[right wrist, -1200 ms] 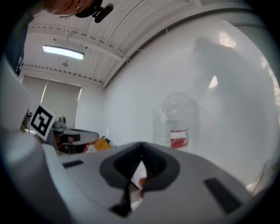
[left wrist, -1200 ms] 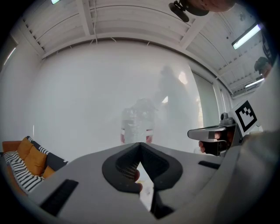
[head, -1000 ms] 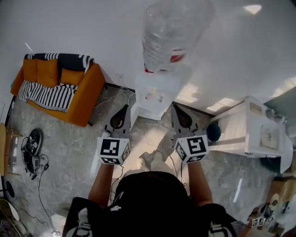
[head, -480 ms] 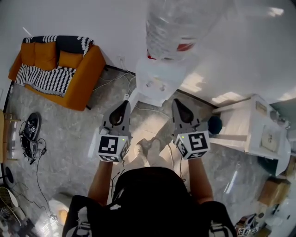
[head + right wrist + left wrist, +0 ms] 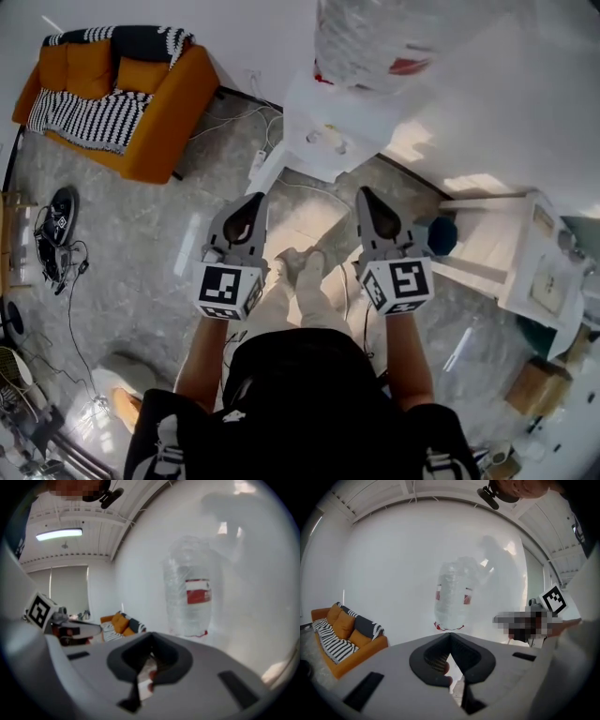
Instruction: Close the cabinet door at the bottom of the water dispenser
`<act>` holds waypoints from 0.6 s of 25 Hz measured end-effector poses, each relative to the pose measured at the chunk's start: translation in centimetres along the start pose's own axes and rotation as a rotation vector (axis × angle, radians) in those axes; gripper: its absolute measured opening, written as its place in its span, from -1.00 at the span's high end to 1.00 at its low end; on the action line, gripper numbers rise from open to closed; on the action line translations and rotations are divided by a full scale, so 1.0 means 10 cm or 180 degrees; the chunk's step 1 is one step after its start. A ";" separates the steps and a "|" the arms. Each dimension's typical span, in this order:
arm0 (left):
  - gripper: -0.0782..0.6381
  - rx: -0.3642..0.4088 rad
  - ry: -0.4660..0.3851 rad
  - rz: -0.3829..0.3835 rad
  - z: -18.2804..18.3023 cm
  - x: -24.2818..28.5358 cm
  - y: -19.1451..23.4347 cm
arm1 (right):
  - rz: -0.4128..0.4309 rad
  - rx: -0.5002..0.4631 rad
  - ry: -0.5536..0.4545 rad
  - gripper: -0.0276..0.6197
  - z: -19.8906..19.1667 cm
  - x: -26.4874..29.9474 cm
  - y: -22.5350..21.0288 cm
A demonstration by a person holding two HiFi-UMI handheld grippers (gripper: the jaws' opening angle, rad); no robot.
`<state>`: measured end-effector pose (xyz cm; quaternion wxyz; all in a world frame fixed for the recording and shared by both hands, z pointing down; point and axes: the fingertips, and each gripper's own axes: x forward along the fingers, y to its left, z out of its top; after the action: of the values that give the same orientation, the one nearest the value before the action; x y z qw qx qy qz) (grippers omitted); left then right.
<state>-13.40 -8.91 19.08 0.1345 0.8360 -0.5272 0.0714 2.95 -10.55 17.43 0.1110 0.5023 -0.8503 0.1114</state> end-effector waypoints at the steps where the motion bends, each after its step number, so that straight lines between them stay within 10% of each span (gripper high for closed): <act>1: 0.76 -0.0009 0.0031 0.0011 -0.05 0.00 0.01 | 0.0012 0.0013 0.0026 0.81 -0.05 0.02 -0.01; 15: 0.76 -0.0218 0.0285 -0.0066 -0.69 0.17 0.00 | 0.0163 0.0151 0.0434 0.81 -0.85 0.32 -0.04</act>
<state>-12.54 -8.30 26.11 0.1872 0.8323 -0.5141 0.0891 2.46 -10.78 26.49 0.1538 0.4741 -0.8505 0.1683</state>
